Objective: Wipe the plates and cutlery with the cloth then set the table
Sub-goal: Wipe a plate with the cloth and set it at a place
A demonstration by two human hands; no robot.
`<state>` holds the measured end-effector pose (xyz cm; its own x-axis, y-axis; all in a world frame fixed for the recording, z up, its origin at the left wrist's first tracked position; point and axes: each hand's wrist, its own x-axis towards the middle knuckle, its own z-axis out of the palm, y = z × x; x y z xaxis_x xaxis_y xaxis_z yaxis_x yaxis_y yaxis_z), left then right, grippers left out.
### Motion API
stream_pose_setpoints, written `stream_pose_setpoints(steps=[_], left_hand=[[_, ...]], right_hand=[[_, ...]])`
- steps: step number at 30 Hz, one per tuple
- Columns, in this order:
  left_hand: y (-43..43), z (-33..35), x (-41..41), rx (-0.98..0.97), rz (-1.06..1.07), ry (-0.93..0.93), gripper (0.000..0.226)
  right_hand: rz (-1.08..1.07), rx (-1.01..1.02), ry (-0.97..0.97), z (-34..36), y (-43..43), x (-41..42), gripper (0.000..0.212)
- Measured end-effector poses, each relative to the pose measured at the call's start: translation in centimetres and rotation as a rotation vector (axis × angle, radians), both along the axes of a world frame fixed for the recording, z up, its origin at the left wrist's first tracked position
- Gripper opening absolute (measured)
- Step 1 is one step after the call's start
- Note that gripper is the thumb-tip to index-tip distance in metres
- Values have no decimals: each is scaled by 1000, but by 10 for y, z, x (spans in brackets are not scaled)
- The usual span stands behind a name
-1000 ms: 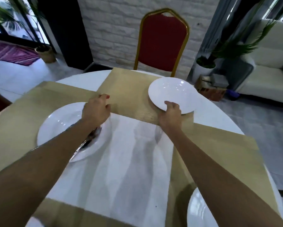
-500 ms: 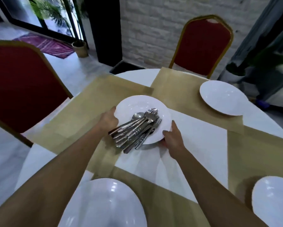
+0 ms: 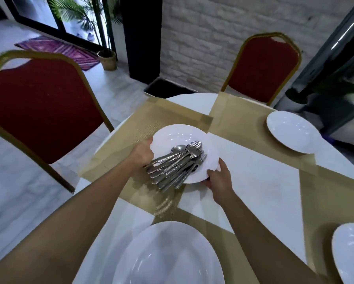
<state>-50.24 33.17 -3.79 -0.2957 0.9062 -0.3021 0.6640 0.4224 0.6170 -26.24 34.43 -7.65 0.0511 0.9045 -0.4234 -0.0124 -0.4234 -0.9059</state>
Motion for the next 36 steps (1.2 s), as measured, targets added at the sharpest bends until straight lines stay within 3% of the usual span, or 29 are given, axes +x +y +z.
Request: stream_pose_setpoints(steps=[11,31,36], left_hand=[[8,2,-62,27,76,53,62],[112,-6,-76,97,62,77,48],[119,-16,-72,123,58,72,45]], right_hand=[[19,-35,-45,23,14,-65,65],[34,-34,-112,19,126,-95,53],[-13,-68,-94,12,135,-90,63]])
